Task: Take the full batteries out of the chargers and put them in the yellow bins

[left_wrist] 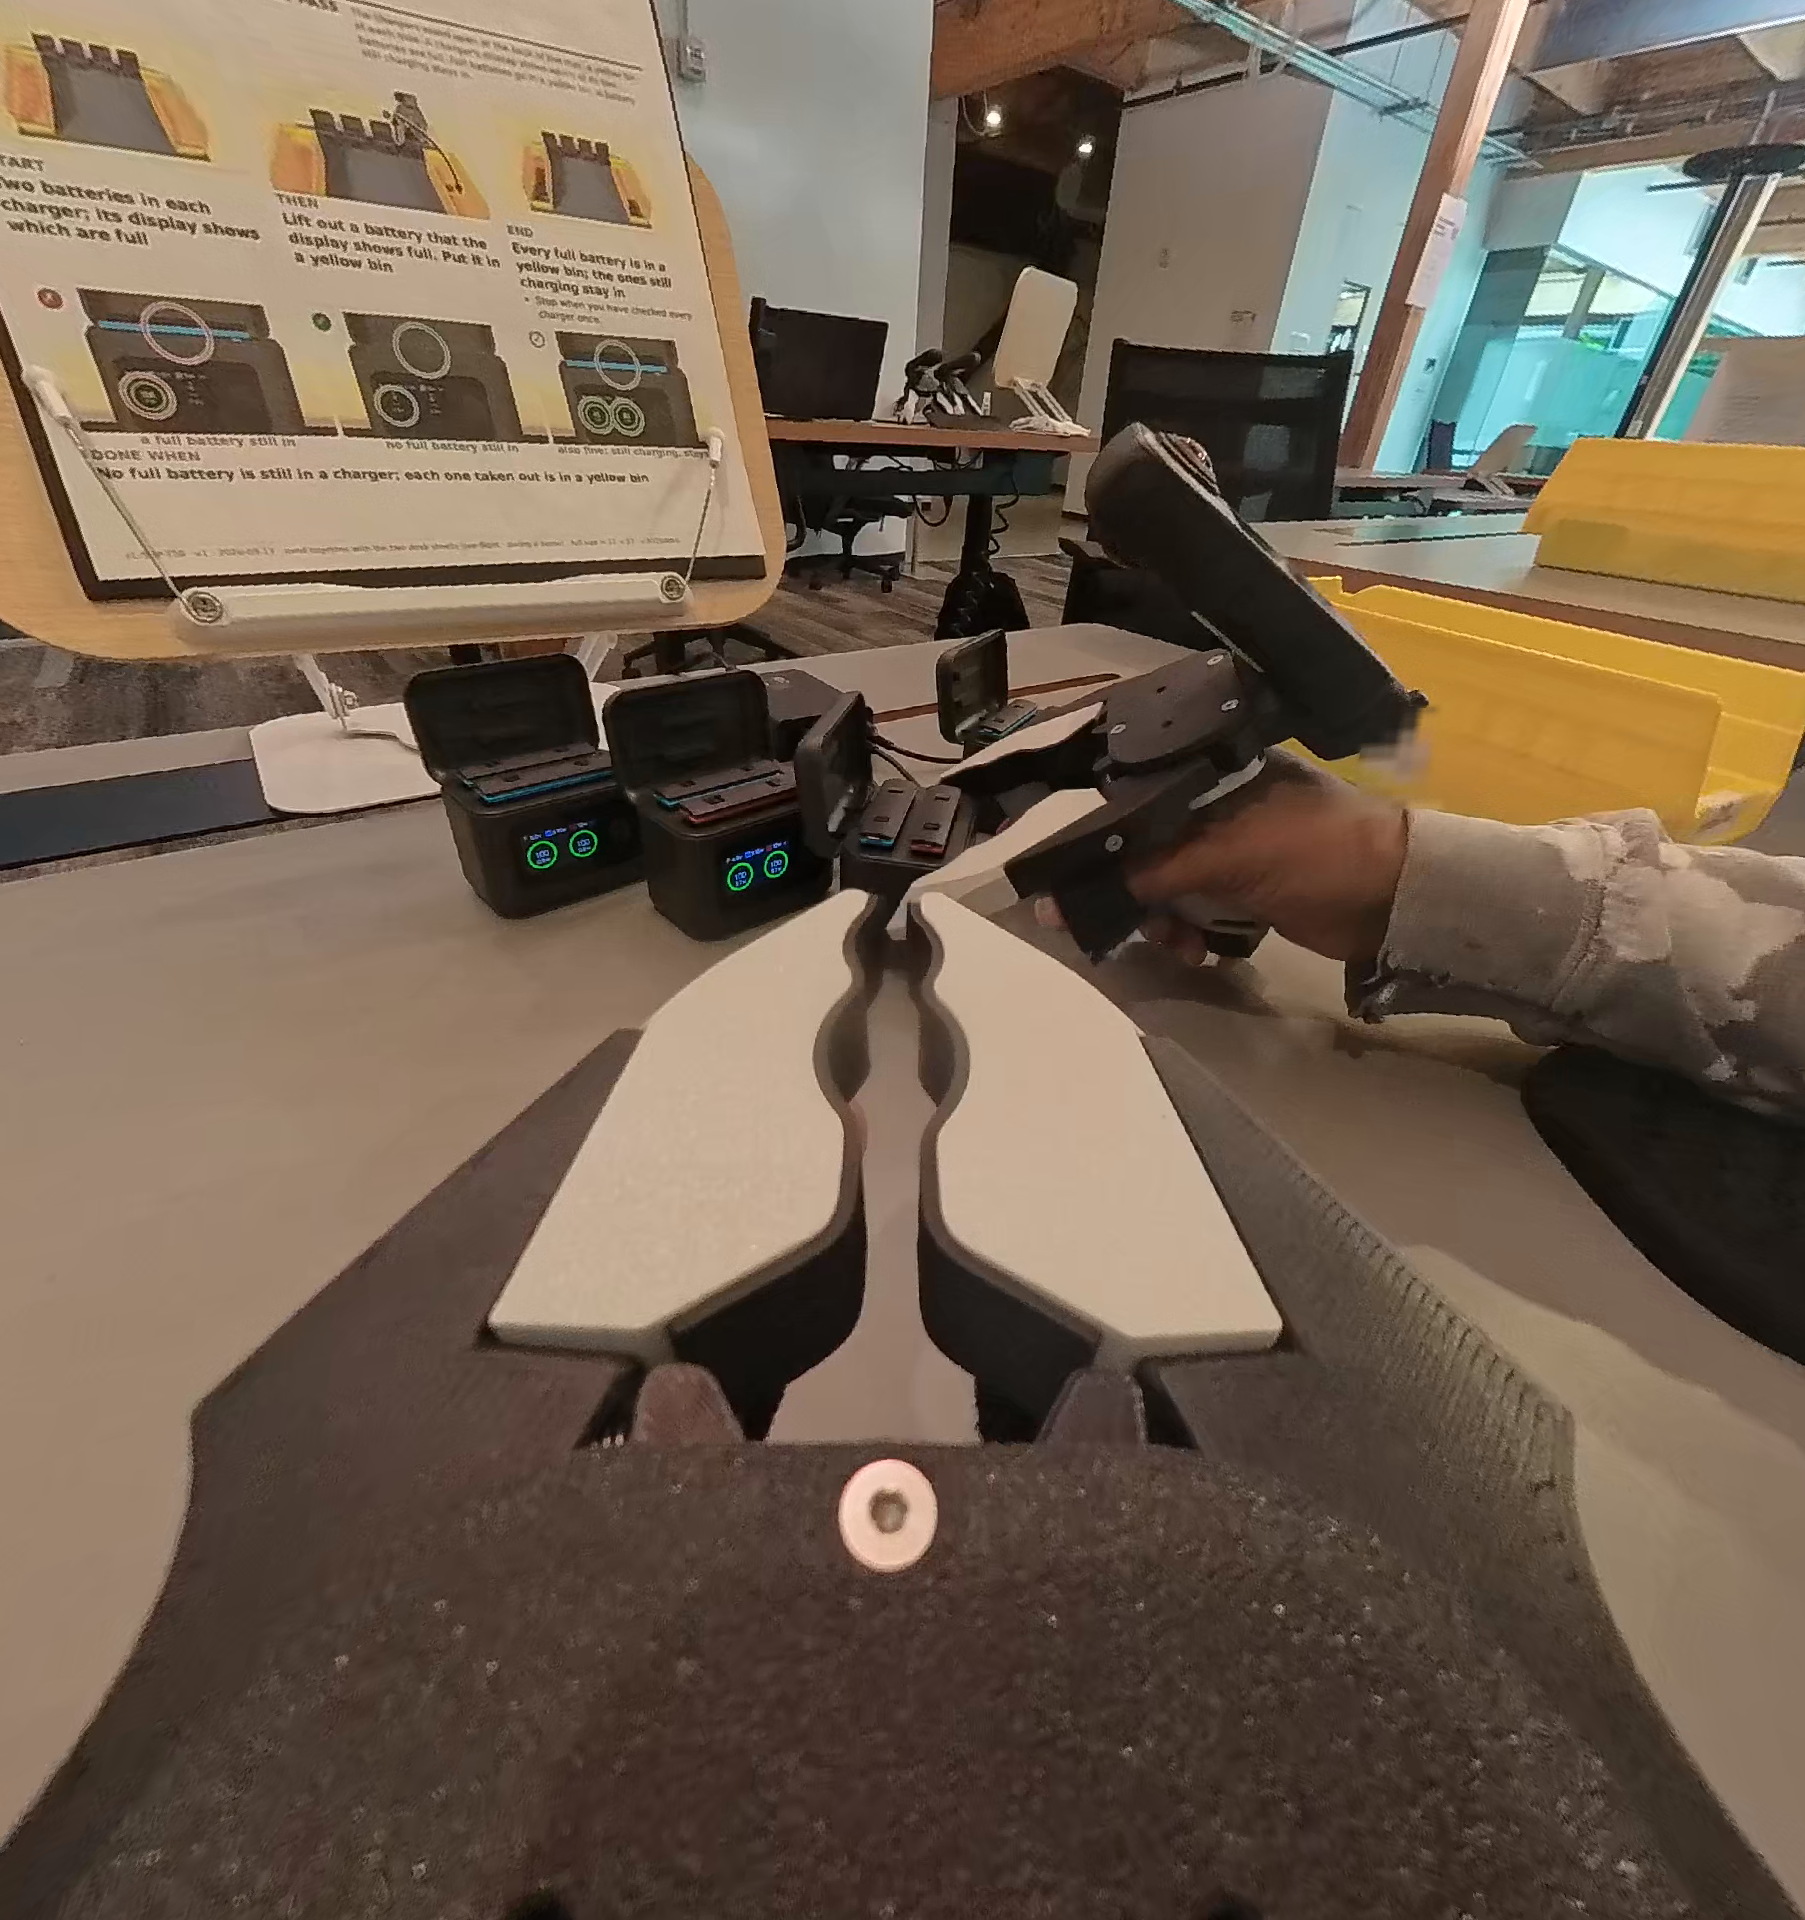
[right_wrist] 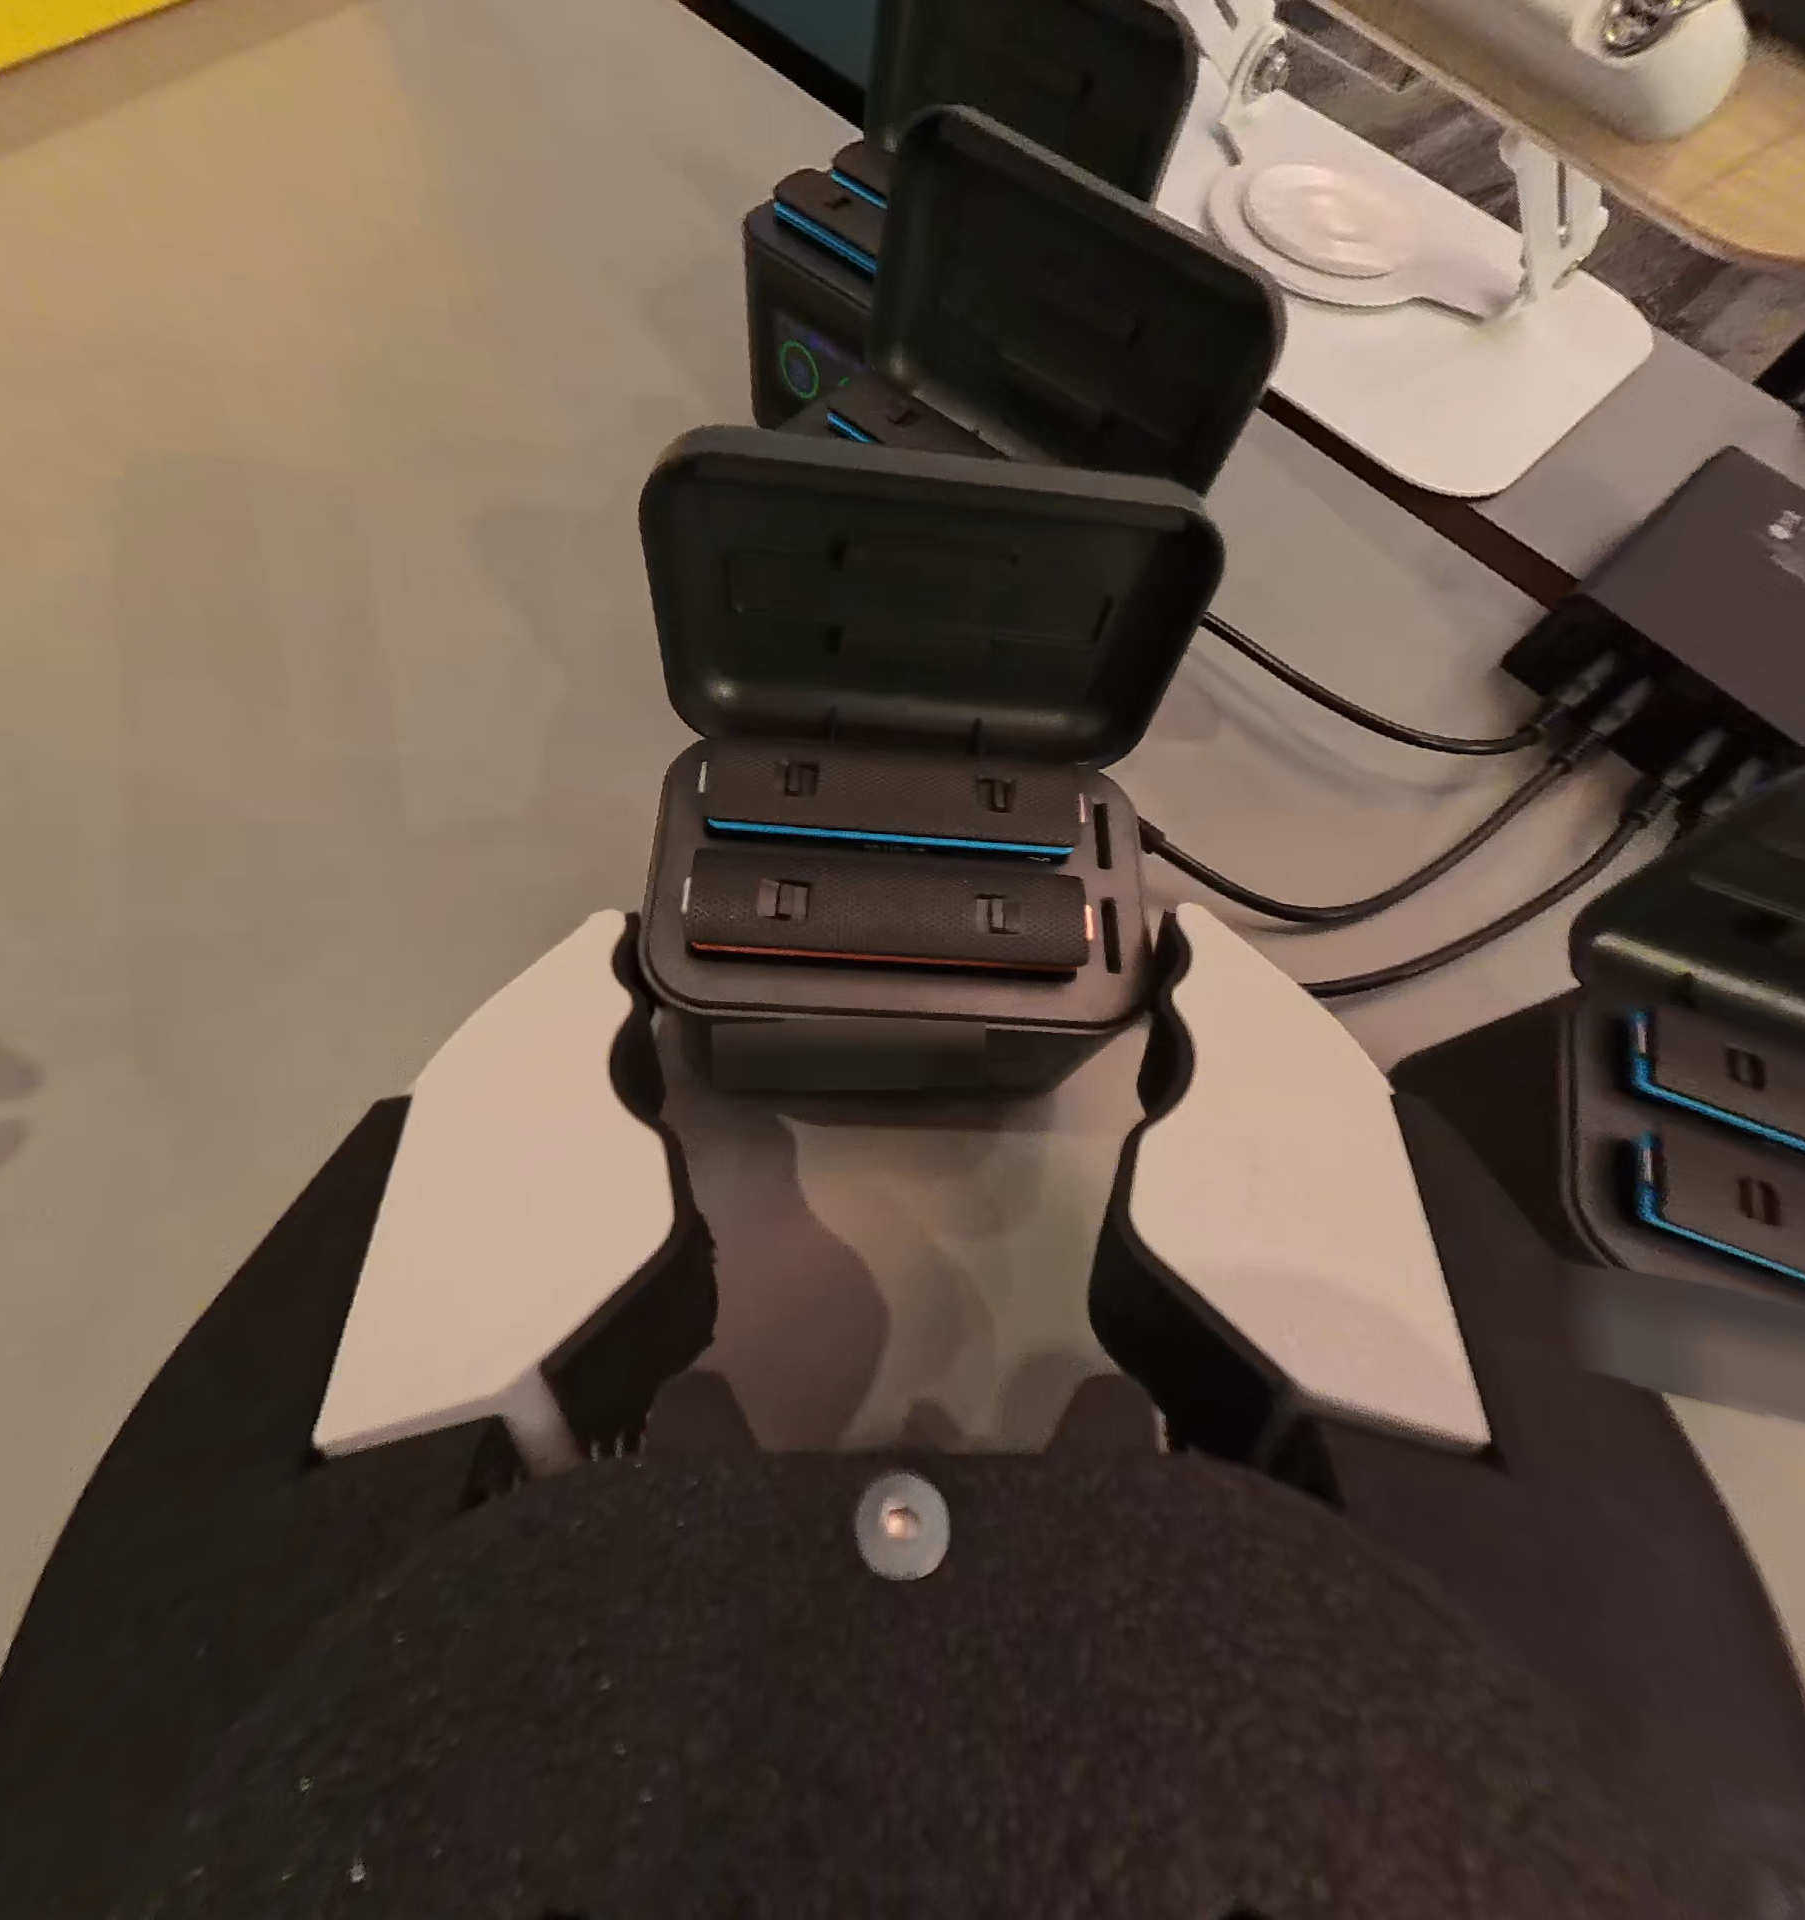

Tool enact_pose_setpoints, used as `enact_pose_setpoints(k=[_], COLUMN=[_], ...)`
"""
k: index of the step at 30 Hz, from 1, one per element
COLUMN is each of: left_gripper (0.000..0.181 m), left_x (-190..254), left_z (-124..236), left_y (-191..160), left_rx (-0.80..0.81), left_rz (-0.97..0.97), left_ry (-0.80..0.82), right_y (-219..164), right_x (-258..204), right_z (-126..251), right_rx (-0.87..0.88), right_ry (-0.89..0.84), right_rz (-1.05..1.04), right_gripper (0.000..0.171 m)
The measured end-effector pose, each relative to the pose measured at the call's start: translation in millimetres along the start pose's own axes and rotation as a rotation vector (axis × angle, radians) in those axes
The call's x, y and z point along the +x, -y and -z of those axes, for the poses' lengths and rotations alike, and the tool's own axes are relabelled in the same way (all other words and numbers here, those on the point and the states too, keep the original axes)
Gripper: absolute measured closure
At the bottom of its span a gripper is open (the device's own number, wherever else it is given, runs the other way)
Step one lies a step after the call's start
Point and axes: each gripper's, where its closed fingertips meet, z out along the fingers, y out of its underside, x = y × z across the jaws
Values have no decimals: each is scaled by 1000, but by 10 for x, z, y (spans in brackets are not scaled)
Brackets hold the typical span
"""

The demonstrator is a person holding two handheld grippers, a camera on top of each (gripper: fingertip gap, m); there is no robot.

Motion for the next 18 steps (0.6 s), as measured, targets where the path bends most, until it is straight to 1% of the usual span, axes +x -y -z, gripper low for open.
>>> enact_pose_setpoints(k=[4, 10, 14, 18], left_gripper=[178, 178, 178, 178], left_x=[16, 8, 16, 19], left_z=[-6, -9, -12, -9], left_y=[-8, -11, -16, -13], left_rx=[-6, -7, -11, -9], left_rz=[-13, -8, -14, -16], left_ry=[-3, -1, -3, -3], right_y=[-25, -87, -101, -102], right_x=[157, 522, 656, 656], right_z=[10, 24, 26, 56], right_rx=[0, -29, -18, -8], right_ry=[-102, -280, -334, -348], right_rz=[-69, -183, -216, -225], right_gripper=[80, 80, 80, 80])
